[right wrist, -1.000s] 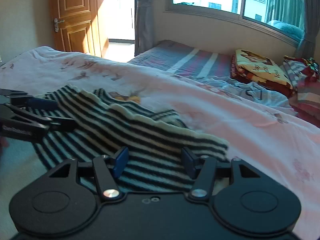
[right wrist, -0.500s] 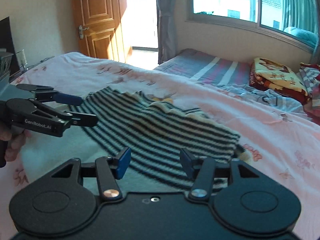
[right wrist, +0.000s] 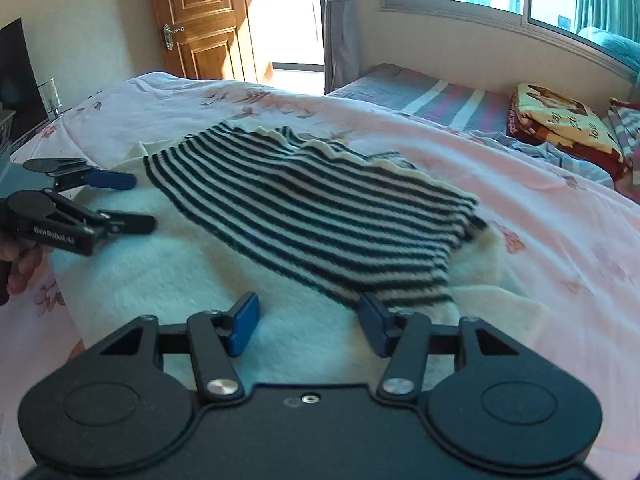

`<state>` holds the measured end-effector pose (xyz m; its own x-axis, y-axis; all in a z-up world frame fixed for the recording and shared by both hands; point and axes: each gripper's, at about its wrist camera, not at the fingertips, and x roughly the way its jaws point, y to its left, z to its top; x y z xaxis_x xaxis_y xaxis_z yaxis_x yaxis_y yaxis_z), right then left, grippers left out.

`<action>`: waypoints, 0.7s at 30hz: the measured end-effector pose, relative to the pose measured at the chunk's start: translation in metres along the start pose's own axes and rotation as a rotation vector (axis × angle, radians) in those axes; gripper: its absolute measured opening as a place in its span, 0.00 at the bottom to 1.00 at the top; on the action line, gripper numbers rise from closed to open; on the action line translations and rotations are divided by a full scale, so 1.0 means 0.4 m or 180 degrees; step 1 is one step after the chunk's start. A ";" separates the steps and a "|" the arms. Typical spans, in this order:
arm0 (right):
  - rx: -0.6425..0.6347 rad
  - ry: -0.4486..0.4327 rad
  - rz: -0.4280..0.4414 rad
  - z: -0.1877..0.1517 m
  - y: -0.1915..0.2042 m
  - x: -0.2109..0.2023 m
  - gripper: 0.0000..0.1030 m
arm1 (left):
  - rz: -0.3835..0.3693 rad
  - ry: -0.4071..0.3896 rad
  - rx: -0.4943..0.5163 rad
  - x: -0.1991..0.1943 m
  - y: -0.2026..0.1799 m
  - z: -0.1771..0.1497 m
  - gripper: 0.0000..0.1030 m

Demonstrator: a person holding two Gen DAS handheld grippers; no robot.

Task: Fold small clothes

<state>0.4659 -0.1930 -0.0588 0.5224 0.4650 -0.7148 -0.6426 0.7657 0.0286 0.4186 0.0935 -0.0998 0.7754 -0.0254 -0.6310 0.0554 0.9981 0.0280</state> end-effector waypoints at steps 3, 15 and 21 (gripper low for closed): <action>0.0130 0.0015 -0.0063 -0.015 -0.032 -0.013 0.50 | -0.0043 0.0000 -0.0016 -0.005 0.022 -0.003 0.85; -0.0054 -0.0195 0.0115 0.006 0.215 -0.039 0.46 | -0.0264 -0.0037 0.0189 -0.088 -0.163 0.011 0.85; -0.0387 -0.0093 -0.0043 -0.026 0.285 0.003 0.41 | -0.0298 0.0039 0.0199 -0.098 -0.159 -0.049 0.85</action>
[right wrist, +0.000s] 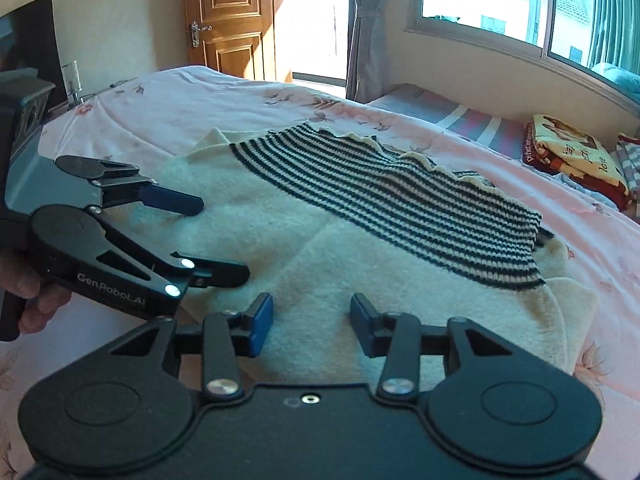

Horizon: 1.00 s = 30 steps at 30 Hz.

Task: Fold small clothes

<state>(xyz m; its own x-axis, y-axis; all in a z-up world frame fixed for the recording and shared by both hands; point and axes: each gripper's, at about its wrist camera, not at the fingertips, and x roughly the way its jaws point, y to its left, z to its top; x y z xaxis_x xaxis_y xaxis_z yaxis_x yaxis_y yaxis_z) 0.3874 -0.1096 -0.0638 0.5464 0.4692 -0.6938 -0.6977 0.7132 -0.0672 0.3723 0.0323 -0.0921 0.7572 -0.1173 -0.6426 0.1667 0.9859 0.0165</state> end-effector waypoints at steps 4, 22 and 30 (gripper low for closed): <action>-0.0132 0.0016 -0.0053 -0.038 -0.027 -0.030 0.42 | 0.0054 0.0037 0.0002 -0.029 0.066 -0.041 0.96; 0.0597 -0.0119 -0.0419 -0.134 -0.133 -0.197 0.43 | 0.0213 -0.0150 -0.0102 -0.120 0.108 -0.051 0.95; 0.1370 -0.0080 -0.0444 -0.184 -0.215 -0.203 0.41 | 0.0409 0.0015 -0.0340 -0.091 0.138 -0.048 0.95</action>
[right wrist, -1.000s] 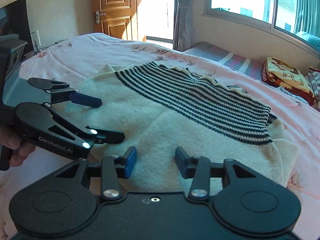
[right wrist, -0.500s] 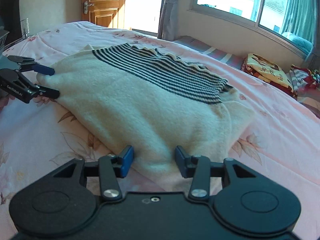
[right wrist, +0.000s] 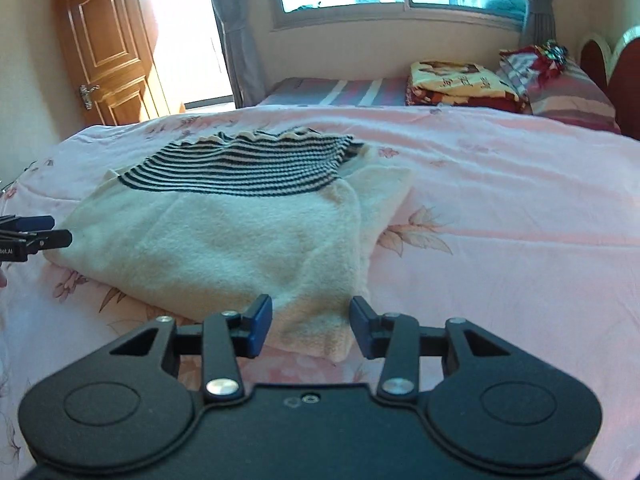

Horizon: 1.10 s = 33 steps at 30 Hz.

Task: Fold small clothes

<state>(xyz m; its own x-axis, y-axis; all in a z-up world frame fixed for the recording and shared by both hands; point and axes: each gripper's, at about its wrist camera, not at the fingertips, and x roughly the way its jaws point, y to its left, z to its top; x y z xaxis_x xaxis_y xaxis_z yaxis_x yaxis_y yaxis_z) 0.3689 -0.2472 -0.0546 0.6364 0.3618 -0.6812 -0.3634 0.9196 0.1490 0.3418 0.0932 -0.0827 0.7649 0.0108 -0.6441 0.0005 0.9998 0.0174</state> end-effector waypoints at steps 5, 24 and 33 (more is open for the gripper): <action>-0.0075 0.0115 -0.0180 -0.032 -0.006 0.025 0.40 | 0.0030 0.0100 -0.0469 0.034 0.072 -0.039 0.95; -0.0146 0.0055 -0.0379 -0.007 0.001 -0.023 0.45 | 0.0200 -0.0046 -0.0546 -0.011 0.127 -0.049 0.95; -0.0551 0.0036 -0.0385 -0.013 0.068 0.017 0.33 | 0.0441 0.0112 -0.0754 0.015 0.173 -0.077 0.95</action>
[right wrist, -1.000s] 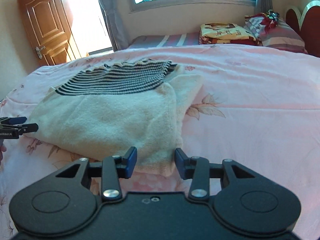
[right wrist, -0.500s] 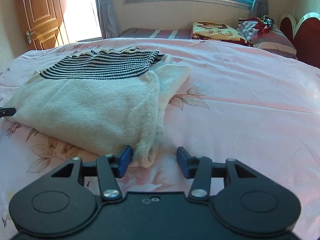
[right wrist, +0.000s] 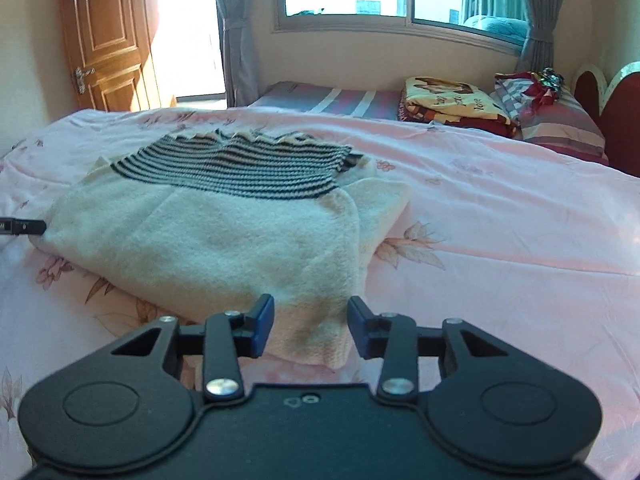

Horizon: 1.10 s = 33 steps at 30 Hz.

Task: Fold small clothes

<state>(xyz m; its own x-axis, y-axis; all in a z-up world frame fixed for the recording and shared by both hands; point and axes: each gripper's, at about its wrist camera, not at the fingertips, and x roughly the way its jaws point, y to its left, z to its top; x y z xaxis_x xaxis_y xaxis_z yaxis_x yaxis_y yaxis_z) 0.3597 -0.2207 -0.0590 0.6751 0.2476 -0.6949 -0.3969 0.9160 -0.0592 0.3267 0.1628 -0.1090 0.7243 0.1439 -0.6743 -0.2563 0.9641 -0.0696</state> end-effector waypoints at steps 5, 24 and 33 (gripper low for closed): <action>0.0220 0.0050 0.0001 -0.022 -0.027 0.020 0.34 | 0.0065 0.0053 0.0010 0.013 -0.007 0.003 0.95; 0.0254 0.0062 -0.0103 -0.026 -0.017 0.026 0.36 | 0.0090 0.0101 0.0072 0.013 -0.009 0.003 0.95; 0.0329 0.0124 -0.0201 -0.018 -0.012 0.028 0.39 | 0.0043 0.0199 0.0115 0.020 -0.005 0.015 0.96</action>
<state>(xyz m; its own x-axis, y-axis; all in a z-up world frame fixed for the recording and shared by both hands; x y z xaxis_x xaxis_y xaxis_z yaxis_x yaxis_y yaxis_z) 0.3646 -0.2245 -0.0718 0.6712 0.1777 -0.7197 -0.2868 0.9575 -0.0311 0.3369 0.1632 -0.1101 0.6794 0.1439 -0.7196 -0.2418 0.9697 -0.0344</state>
